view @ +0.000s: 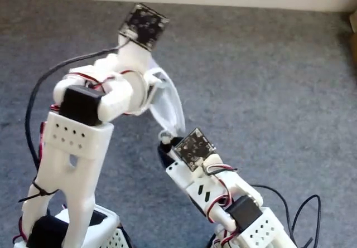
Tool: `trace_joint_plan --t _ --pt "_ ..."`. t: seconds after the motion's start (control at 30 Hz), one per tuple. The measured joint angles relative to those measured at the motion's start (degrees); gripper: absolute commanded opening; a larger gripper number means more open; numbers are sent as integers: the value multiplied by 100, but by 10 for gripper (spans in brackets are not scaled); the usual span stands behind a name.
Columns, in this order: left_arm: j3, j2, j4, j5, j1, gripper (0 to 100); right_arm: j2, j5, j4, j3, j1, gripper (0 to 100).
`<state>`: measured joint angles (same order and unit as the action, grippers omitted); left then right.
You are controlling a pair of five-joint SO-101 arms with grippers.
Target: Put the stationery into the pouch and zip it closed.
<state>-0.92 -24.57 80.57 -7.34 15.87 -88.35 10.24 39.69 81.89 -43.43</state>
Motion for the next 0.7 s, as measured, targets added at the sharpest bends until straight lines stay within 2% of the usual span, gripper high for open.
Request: trace_joint_plan --t 0.47,0.7 --pt "0 0 -97 -141 1169 202 -9 35 0 62 -26 5" --pt "0 0 -97 -141 1257 200 0 53 9 70 -35 5"
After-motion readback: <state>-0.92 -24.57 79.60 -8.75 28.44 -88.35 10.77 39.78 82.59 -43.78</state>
